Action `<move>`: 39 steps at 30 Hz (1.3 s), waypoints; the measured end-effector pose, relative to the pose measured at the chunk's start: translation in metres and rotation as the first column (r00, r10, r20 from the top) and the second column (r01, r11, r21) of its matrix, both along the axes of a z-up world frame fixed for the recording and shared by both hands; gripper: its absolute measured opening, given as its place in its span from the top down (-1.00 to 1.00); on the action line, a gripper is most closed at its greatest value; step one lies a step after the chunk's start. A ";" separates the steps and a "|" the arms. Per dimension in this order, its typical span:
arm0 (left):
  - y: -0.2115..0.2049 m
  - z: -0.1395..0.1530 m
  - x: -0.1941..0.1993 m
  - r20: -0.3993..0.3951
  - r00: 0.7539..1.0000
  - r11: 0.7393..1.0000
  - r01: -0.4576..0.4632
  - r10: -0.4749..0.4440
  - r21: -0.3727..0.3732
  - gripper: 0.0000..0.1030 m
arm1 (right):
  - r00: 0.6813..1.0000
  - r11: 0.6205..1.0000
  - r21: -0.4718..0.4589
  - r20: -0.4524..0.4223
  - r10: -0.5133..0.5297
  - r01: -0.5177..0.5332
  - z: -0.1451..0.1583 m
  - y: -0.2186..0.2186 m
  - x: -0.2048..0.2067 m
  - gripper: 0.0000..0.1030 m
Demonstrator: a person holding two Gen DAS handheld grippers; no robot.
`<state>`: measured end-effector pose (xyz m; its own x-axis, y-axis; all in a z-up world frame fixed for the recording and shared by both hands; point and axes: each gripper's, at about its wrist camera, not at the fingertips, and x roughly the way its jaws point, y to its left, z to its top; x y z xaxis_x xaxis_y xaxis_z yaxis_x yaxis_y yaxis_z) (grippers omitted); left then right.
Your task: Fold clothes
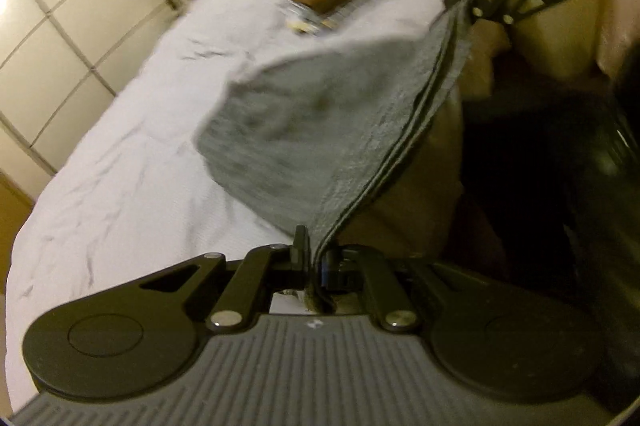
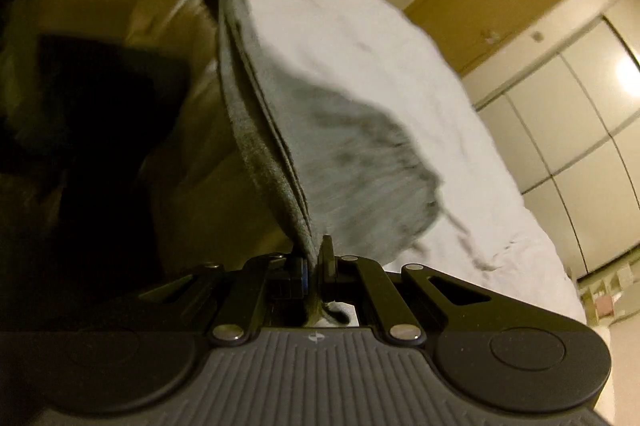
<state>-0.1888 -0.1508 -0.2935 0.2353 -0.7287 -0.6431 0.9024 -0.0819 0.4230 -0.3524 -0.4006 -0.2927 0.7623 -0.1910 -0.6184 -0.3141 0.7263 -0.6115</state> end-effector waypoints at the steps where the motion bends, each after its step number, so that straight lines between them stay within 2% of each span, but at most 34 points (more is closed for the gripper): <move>1: -0.007 0.006 0.009 -0.014 1.000 1.000 -0.017 0.017 -0.019 0.91 | 1.000 1.000 0.010 0.020 -0.010 0.010 0.011 -0.009 0.010 1.00; 4: -0.035 0.019 0.044 -0.067 0.995 0.996 -0.071 0.068 -0.047 0.91 | 0.998 0.997 0.064 0.045 -0.039 0.036 0.039 -0.035 0.043 1.00; 6: -0.053 0.023 0.070 -0.120 0.987 0.992 -0.113 0.106 -0.052 0.89 | 0.996 0.988 0.132 0.027 -0.084 0.080 0.050 -0.059 0.077 1.00; 8: -0.069 0.020 0.100 -0.207 0.967 0.986 -0.163 0.150 -0.046 0.89 | 0.990 0.963 0.230 -0.018 -0.139 0.139 0.054 -0.088 0.112 0.98; 11: -0.094 0.006 0.141 -0.297 0.933 0.975 -0.220 0.205 -0.017 0.89 | 0.979 0.910 0.359 -0.086 -0.187 0.205 0.046 -0.126 0.155 0.96; 14: -0.116 -0.014 0.174 -0.362 0.898 0.965 -0.262 0.251 0.019 0.88 | 0.965 0.867 0.426 -0.167 -0.204 0.257 0.026 -0.154 0.193 0.95; 16: -0.125 -0.028 0.190 -0.394 0.876 0.958 -0.286 0.277 0.038 0.84 | 0.953 0.845 0.448 -0.209 -0.219 0.292 0.012 -0.169 0.211 0.83; 17: -0.126 -0.033 0.196 -0.409 0.866 0.954 -0.298 0.288 0.039 0.77 | 0.947 0.833 0.459 -0.225 -0.228 0.309 0.005 -0.176 0.215 0.66; 18: -0.127 -0.038 0.203 -0.425 0.855 0.950 -0.311 0.298 0.041 0.72 | 0.941 0.820 0.470 -0.240 -0.237 0.327 -0.001 -0.181 0.218 0.41; 19: -0.128 -0.042 0.209 -0.440 0.844 0.945 -0.323 0.309 0.043 0.56 | 0.936 0.801 0.491 -0.247 -0.251 0.344 -0.005 -0.183 0.210 0.27; 20: -0.127 -0.045 0.214 -0.455 0.832 0.941 -0.337 0.318 0.041 0.49 | 0.930 0.769 0.525 -0.251 -0.270 0.365 -0.007 -0.186 0.201 0.13; 22: -0.121 -0.048 0.224 -0.491 0.806 0.930 -0.366 0.332 0.027 0.43 | 0.909 0.667 0.619 -0.268 -0.318 0.415 0.000 -0.201 0.191 0.12; 24: -0.118 -0.049 0.231 -0.516 0.781 0.915 -0.403 0.352 0.016 0.37 | 0.886 0.523 0.728 -0.268 -0.379 0.444 0.009 -0.219 0.179 0.13; 25: -0.116 -0.049 0.233 -0.524 0.771 0.907 -0.420 0.362 0.009 0.34 | 0.874 0.476 0.756 -0.262 -0.408 0.449 0.013 -0.226 0.177 0.13; 27: -0.110 -0.047 0.232 -0.537 0.753 0.890 -0.457 0.380 -0.010 0.24 | 0.862 0.459 0.766 -0.240 -0.446 0.450 0.019 -0.228 0.169 0.13; 29: -0.105 -0.046 0.230 -0.560 0.731 0.873 -0.486 0.389 -0.029 0.22 | 0.862 0.462 0.768 -0.224 -0.455 0.444 0.019 -0.222 0.162 0.13; 30: -0.102 -0.046 0.229 -0.574 0.720 0.866 -0.499 0.390 -0.037 0.20 | 0.864 0.450 0.778 -0.225 -0.451 0.438 0.017 -0.220 0.158 0.13; 33: -0.089 -0.048 0.230 -0.630 0.671 0.850 -0.527 0.391 -0.032 0.13 | 0.869 0.423 0.802 -0.224 -0.441 0.422 0.004 -0.216 0.152 0.02; 35: -0.085 -0.051 0.232 -0.656 0.645 0.849 -0.528 0.392 -0.011 0.08 | 0.868 0.388 0.822 -0.234 -0.438 0.417 -0.006 -0.218 0.151 0.01; 39: -0.098 -0.054 0.239 -0.672 0.630 0.860 -0.509 0.389 0.020 0.08 | 0.865 0.314 0.858 -0.249 -0.435 0.406 -0.023 -0.221 0.154 0.01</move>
